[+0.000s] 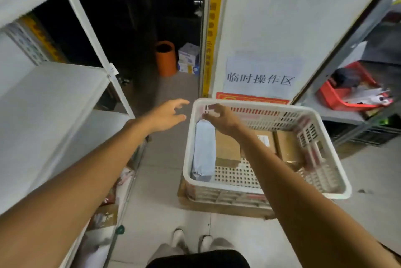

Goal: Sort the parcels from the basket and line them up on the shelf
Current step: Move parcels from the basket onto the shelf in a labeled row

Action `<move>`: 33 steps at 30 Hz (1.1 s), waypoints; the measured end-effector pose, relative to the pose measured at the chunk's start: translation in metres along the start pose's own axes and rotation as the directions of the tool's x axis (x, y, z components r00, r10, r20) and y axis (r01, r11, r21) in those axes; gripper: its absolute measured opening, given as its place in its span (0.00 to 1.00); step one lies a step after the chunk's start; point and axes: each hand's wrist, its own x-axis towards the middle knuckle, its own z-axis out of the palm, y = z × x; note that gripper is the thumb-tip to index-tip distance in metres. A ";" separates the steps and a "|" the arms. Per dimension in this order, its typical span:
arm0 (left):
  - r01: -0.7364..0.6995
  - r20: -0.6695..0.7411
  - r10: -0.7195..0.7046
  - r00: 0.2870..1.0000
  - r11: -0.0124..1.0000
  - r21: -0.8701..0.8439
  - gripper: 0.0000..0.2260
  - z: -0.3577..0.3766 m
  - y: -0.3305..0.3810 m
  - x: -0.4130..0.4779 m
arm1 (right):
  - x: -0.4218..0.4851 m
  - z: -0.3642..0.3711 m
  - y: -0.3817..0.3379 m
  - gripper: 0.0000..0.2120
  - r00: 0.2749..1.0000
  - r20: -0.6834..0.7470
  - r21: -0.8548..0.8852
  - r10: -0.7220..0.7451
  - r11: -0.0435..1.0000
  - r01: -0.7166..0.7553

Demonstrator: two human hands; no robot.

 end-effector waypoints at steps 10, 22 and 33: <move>-0.064 0.330 0.032 0.943 0.994 0.085 0.22 0.091 0.014 0.053 | -0.021 -0.015 0.114 0.25 0.961 0.001 0.071 0.277 0.958 -0.277; 0.167 0.393 -0.229 0.891 0.968 0.187 0.20 0.195 0.037 0.107 | 0.017 -0.074 0.243 0.25 0.920 0.174 0.186 0.350 0.906 -0.380; 0.220 0.584 -0.232 0.778 0.971 0.094 0.21 0.324 0.079 0.195 | 0.044 -0.132 0.369 0.18 0.827 0.113 0.358 0.551 0.754 -0.551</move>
